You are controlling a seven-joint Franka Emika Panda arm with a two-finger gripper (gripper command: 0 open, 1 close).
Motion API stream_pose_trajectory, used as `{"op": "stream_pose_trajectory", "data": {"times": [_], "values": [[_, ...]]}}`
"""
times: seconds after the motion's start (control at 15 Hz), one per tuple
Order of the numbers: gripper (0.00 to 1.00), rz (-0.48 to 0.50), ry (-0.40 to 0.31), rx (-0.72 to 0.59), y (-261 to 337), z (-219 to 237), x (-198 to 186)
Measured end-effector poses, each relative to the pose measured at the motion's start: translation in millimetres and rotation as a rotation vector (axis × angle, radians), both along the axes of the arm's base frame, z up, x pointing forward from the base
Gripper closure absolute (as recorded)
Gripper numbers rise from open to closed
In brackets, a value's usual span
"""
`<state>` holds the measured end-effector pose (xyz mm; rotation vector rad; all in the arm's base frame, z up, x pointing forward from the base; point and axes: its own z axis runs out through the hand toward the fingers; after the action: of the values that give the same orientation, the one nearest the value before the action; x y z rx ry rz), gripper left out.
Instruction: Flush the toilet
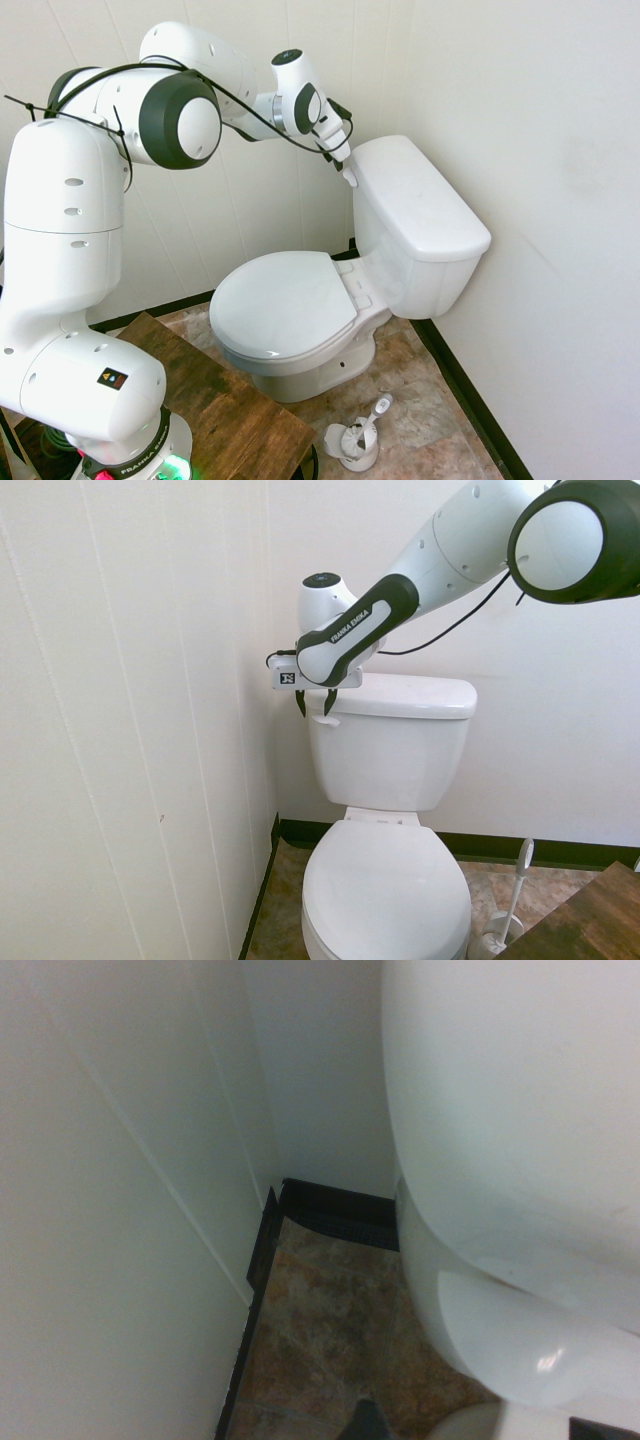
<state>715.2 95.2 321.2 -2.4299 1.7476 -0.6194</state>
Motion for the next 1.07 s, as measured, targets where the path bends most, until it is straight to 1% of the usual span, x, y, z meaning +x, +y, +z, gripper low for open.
{"op": "stream_pose_trajectory", "data": {"times": [0.4, 0.93, 1.07], "values": [[1.0, -0.039, -0.024, -0.02, -17, -2, 15], [1.0, -0.05, -0.008, -0.03, -20, -12, 23], [1.0, -0.055, 0.008, -0.033, -23, -23, 23]]}}
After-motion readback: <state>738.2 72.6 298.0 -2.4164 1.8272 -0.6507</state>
